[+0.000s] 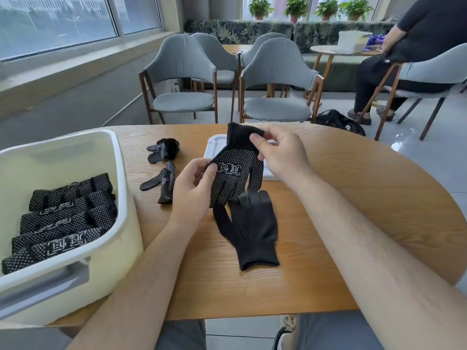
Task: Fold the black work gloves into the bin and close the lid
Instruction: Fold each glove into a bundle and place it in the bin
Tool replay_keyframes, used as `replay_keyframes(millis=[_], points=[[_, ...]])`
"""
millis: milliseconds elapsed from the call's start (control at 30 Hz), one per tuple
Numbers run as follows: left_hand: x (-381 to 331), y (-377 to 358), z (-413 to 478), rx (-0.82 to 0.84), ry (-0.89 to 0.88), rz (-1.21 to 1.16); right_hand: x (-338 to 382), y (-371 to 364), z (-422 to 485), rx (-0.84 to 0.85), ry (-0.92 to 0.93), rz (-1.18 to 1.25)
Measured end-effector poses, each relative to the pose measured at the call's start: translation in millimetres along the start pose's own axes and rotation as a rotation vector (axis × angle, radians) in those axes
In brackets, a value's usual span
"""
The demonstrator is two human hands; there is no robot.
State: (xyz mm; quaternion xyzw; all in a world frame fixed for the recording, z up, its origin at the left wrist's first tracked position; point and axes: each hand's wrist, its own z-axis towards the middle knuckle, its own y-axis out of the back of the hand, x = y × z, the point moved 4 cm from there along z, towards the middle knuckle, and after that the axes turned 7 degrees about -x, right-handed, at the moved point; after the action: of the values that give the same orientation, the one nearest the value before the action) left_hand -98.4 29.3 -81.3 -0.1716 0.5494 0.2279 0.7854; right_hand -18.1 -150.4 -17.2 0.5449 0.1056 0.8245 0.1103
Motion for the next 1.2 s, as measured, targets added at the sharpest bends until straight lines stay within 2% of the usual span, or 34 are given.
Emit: replay_keyframes(millis=[200,333,500,600,667,800,900,1100,1200], points=[[2,5,0,-0.071,-0.031,-0.031,8,-4,-1,0.006,-0.003,0.061],[-6,-1,-8,0.073,-0.074,-0.051,18,-9,0,0.04,0.003,0.127],[-7,-9,-12,0.115,-0.164,-0.007,18,-21,-7,0.172,-0.031,0.195],[-8,-12,-14,0.149,-0.273,0.043,11,-28,-16,0.274,-0.018,0.089],[-10,-12,-14,0.158,-0.329,0.092,8,-29,-18,0.282,0.004,0.056],[-9,-9,-13,0.057,-0.241,0.08,11,-17,-16,0.199,0.032,0.073],[-20,-9,-10,0.012,-0.265,0.071,8,-12,-18,0.243,0.047,0.041],[-48,-21,-1,0.147,-0.198,0.218,8,11,-20,0.257,0.014,0.106],[-53,-23,-1,0.151,-0.121,0.191,3,27,-20,0.167,0.035,0.059]])
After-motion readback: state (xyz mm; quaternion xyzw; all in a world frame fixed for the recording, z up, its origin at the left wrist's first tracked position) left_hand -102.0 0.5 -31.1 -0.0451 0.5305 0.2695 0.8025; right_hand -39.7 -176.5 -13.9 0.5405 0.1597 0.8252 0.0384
